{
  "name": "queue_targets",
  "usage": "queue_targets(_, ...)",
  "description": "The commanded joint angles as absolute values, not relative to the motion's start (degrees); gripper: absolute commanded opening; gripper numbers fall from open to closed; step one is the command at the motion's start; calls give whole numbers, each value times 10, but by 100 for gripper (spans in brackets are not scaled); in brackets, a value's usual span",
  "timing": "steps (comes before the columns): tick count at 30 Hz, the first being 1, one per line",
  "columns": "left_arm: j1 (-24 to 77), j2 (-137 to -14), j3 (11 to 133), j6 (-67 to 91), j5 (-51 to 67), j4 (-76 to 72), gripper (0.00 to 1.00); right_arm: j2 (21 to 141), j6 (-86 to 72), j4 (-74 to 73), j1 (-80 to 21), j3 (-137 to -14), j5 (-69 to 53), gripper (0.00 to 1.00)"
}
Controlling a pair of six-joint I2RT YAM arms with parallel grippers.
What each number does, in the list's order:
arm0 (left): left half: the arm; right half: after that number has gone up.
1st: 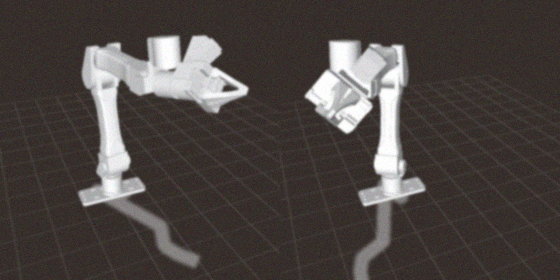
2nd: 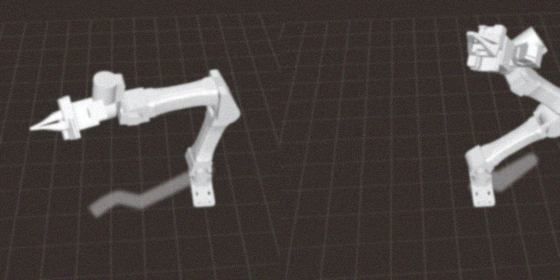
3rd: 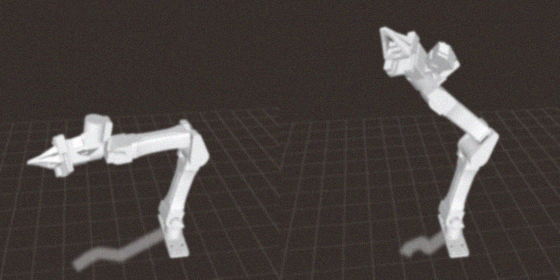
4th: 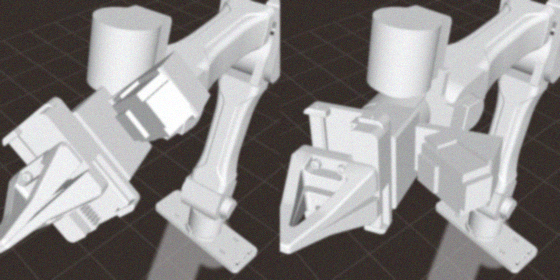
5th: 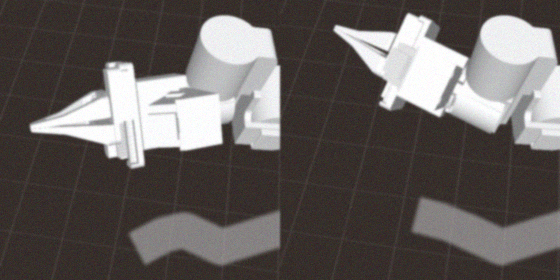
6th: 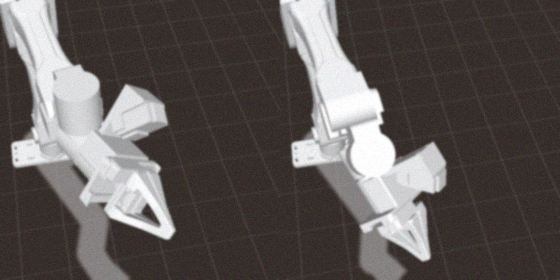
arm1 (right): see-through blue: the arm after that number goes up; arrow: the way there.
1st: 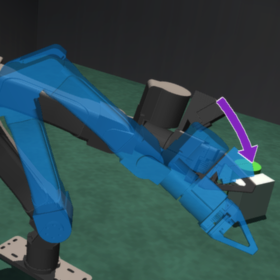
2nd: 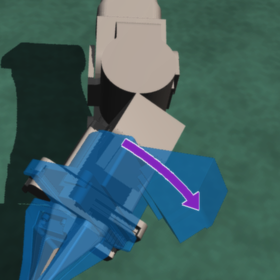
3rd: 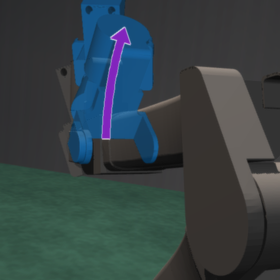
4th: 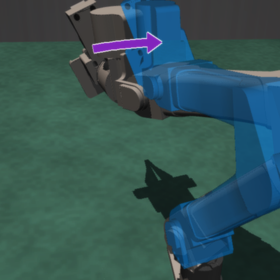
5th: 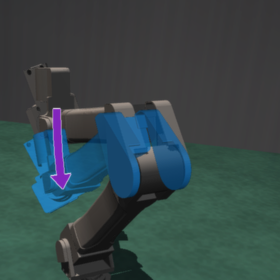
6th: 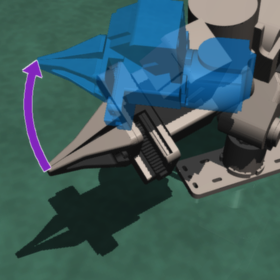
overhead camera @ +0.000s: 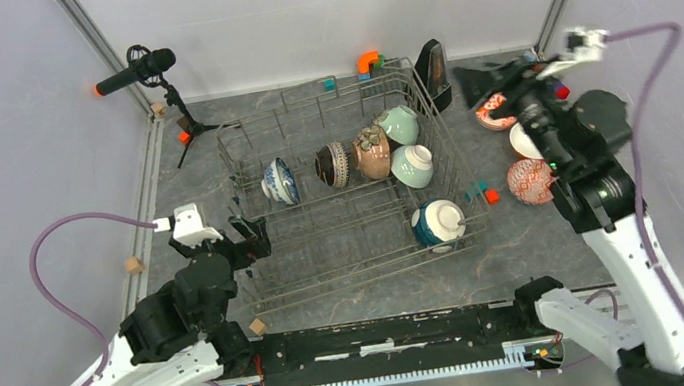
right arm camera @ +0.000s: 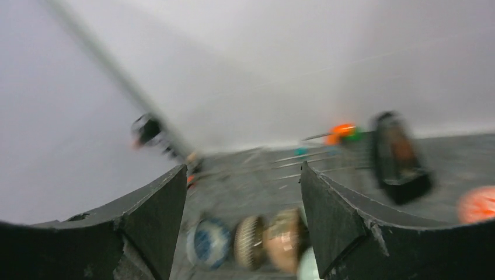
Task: Unload the bowls from the dish rack
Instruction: Place the bowl at the center of the board, then pick up the bowl from the dish rack.
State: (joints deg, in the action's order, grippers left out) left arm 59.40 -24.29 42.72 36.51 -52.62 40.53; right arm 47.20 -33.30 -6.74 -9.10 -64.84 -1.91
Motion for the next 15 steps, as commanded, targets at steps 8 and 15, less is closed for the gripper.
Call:
queue_targets(8, 595, -285, 485, 318, -625, 436, 100, 775, -137, -111, -535, -866, 59, 76)
queue_targets(15, 595, -246, 438, 310, -657, 449, 100, 960, -143, -60, -538, -891, 12, 71)
